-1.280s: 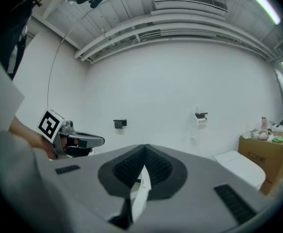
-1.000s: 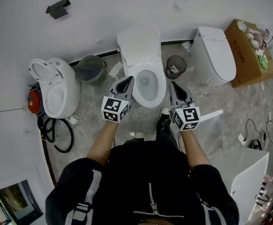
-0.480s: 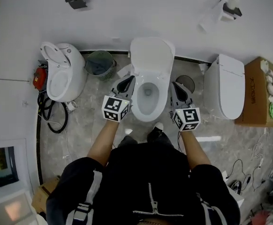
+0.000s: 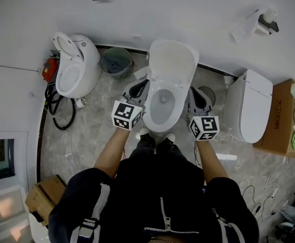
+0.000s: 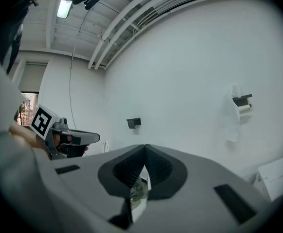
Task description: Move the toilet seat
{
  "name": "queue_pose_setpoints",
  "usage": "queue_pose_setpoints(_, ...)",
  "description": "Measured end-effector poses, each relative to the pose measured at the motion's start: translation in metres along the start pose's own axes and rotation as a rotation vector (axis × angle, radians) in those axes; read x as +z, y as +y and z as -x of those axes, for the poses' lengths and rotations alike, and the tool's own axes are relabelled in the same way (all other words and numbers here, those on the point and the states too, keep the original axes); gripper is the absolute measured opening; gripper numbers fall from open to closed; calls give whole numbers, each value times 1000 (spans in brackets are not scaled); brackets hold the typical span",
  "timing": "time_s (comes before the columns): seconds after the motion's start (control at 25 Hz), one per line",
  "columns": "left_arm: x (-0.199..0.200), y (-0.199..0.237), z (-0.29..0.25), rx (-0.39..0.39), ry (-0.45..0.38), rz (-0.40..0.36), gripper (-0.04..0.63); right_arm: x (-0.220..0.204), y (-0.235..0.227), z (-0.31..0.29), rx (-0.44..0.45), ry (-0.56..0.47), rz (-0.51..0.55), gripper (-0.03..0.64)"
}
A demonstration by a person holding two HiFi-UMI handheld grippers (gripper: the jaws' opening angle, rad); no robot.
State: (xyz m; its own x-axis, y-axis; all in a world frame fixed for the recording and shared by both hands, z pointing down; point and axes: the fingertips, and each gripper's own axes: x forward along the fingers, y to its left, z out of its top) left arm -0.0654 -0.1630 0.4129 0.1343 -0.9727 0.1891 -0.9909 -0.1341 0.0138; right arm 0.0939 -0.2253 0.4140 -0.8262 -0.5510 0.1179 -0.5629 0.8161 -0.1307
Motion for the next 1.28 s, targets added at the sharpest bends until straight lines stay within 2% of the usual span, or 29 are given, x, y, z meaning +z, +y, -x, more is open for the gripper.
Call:
queue_pose_setpoints(0.32,-4,5,-8,-19,11,5,8,-6,3,-6,-7,12,-18,3)
queue_pose_setpoints(0.56,-32,5,-14,-44,54,32,8,-34,4,-7,-13,70,-38,3)
queue_pose_setpoints(0.72,-73,2,-17,-67,106,68,8,-75,6,-5,-29,135,-77,3)
queue_pose_setpoints(0.96,-162,5,-22,-68,226,115,8,-166,9,-7,-85,246,-192,3)
queue_pose_setpoints(1.28,-254,10,-24,-55,334,191,8,-253,21,-13,-91,361,-277,3)
